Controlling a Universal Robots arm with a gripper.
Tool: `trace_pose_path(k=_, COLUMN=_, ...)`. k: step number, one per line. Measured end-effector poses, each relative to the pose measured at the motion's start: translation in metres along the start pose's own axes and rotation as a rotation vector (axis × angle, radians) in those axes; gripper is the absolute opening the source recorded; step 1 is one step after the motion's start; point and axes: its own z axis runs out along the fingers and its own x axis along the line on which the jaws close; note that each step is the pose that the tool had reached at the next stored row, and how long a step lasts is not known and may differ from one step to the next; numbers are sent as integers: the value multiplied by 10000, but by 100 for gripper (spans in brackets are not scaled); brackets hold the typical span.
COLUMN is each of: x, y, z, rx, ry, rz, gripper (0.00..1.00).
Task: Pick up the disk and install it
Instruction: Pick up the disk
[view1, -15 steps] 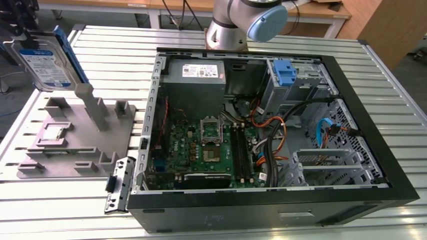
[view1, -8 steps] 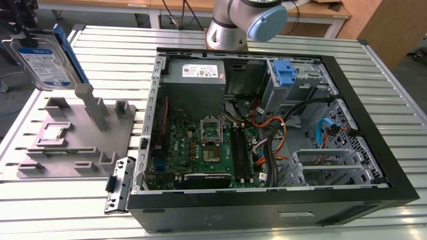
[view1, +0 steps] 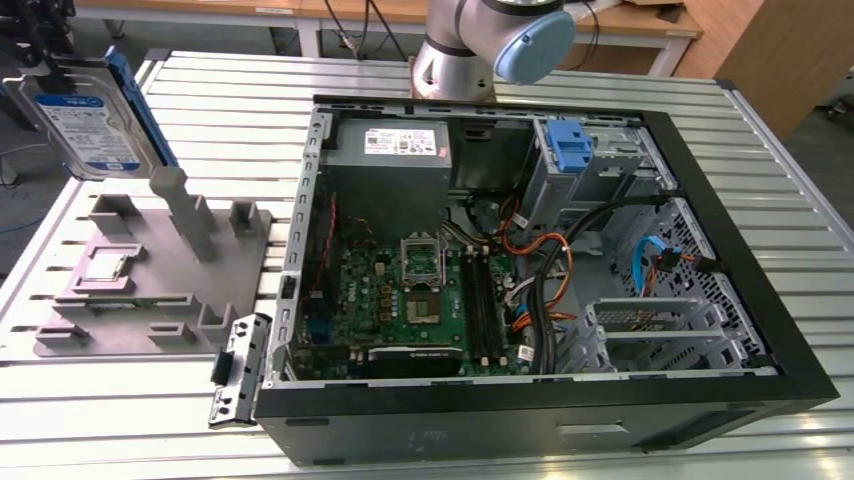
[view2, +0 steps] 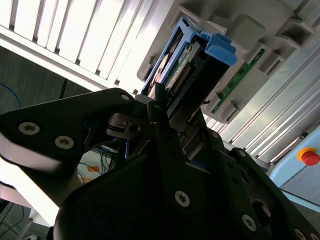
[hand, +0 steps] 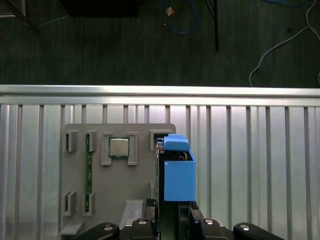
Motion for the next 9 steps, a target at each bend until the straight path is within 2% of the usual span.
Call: trace_pose_path(k=9, x=-1, y=0, z=-14, rx=1, ry=-1, rz=0, gripper=35)
